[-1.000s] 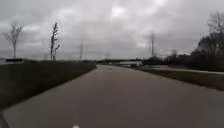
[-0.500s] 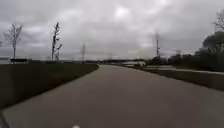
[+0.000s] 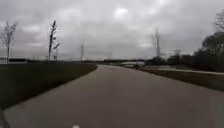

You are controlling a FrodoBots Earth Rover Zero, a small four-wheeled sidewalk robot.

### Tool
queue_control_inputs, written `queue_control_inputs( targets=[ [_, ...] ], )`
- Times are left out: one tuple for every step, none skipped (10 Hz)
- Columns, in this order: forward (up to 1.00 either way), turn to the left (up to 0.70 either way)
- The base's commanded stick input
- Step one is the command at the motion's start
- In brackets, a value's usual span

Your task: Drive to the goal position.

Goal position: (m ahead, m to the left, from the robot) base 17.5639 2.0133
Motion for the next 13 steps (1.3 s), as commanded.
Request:
queue_control_inputs(
  targets=[
    [1.0, 0.0],
    [1.0, 0.0],
    [1.0, 0.0],
    [1.0, 0.0],
    [1.0, 0.0],
    [1.0, 0.0],
    [1.0, 0.0],
    [1.0, 0.0],
    [1.0, 0.0],
    [1.0, 0.0],
    [1.0, 0.0],
    [1.0, 0.0],
    [1.0, 0.0]
  ],
)
